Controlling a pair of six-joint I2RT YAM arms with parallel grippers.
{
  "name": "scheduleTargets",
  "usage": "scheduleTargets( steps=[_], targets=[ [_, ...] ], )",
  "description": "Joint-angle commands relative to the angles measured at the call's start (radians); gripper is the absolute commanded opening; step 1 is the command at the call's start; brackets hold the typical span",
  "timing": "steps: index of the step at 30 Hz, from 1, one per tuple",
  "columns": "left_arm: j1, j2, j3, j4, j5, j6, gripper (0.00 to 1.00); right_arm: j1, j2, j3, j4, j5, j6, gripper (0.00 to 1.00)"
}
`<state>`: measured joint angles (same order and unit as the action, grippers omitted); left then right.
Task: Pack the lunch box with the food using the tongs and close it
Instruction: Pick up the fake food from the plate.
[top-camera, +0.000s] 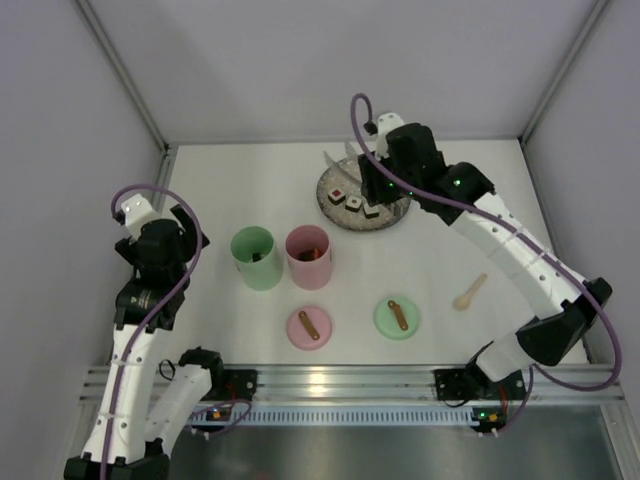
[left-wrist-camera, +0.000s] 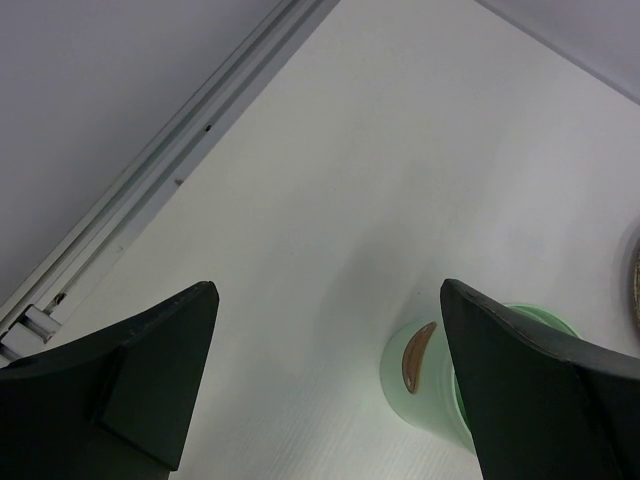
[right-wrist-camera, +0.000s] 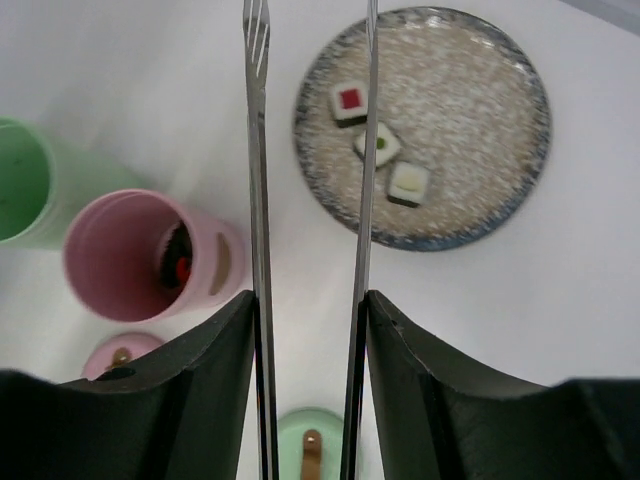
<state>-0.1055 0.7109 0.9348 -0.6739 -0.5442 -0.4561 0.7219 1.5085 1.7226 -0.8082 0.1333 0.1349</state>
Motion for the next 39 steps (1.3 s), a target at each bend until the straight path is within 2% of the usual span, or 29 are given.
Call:
scheduleTargets(
  steps=[1,5,9,31,37,39],
  targets=[
    [-0.010,-0.010,0.001,0.023,-0.017,0.014,0.99,-0.071,-0.036,-0.088,0.035,0.071,0.061,0.47],
    [-0.014,-0.016,-0.001,0.023,-0.019,0.016,0.99,-0.142,-0.015,-0.173,0.049,0.088,0.075,0.47],
    [-0.016,-0.021,-0.002,0.022,-0.017,0.019,0.99,-0.150,0.018,-0.227,0.075,0.065,0.075,0.48],
    [-0.017,-0.014,-0.004,0.023,0.000,0.027,0.99,-0.203,0.147,-0.305,0.145,0.026,0.051,0.47],
    [-0.030,0.061,0.013,0.023,0.027,0.031,0.99,-0.217,0.168,-0.343,0.167,0.003,0.068,0.44],
    [-0.029,0.067,0.012,0.023,0.027,0.033,0.99,-0.217,0.174,-0.340,0.155,-0.012,0.068,0.39]
  ],
)
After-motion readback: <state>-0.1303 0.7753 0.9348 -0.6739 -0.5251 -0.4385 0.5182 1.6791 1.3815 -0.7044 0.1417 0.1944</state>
